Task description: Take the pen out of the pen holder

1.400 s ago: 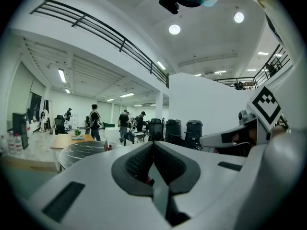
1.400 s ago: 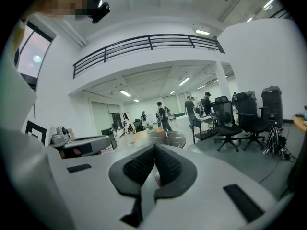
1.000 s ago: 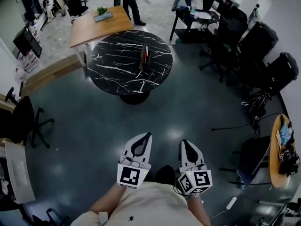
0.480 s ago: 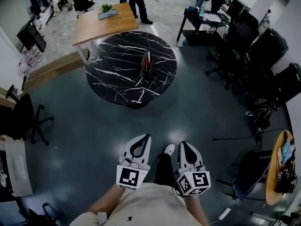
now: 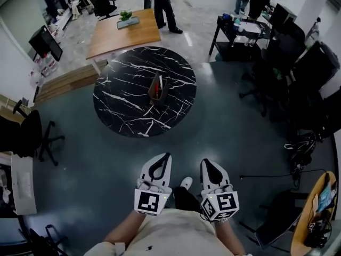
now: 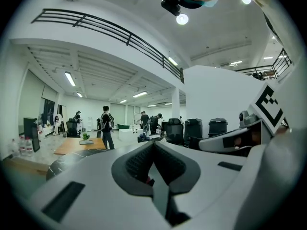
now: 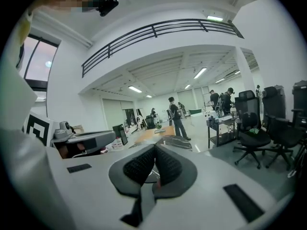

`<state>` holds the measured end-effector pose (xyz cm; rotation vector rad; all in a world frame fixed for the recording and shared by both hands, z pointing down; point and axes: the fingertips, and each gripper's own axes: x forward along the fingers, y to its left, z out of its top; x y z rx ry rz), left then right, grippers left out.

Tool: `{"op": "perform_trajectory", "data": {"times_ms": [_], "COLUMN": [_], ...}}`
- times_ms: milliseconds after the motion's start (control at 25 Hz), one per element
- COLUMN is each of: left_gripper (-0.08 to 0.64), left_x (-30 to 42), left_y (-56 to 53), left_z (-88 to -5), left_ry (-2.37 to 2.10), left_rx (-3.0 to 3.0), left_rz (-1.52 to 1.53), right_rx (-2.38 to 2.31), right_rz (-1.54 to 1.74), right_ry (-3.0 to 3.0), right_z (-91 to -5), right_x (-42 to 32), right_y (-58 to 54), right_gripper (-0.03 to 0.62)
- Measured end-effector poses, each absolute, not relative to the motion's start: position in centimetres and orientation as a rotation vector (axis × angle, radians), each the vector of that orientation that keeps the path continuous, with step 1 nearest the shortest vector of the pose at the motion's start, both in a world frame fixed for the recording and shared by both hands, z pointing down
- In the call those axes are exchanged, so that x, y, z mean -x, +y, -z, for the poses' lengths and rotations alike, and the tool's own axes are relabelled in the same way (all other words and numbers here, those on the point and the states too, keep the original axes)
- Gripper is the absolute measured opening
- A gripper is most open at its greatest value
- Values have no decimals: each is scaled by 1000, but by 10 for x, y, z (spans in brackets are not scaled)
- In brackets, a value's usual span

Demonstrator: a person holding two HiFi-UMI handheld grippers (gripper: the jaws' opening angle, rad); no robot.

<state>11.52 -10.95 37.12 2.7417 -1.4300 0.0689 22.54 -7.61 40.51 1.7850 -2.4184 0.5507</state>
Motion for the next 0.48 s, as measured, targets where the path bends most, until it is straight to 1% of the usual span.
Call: {"op": "perform_trajectory", "data": {"times_ms": [240, 480], "left_gripper": [12, 12], "left_x": [-177, -195], "left_y": [-129, -158], "left_z": [-367, -383], "left_ry": [-1411, -1432], "left_rx": [-2776, -2725], "left_rz": [-47, -91], "right_rx": [-1824, -1874], "right_rz": [-596, -656], "right_ry": [-2411, -2365], "right_z": [-411, -426], "right_x": [-286, -322], "right_y": [-104, -121], "right_gripper": [17, 17]}}
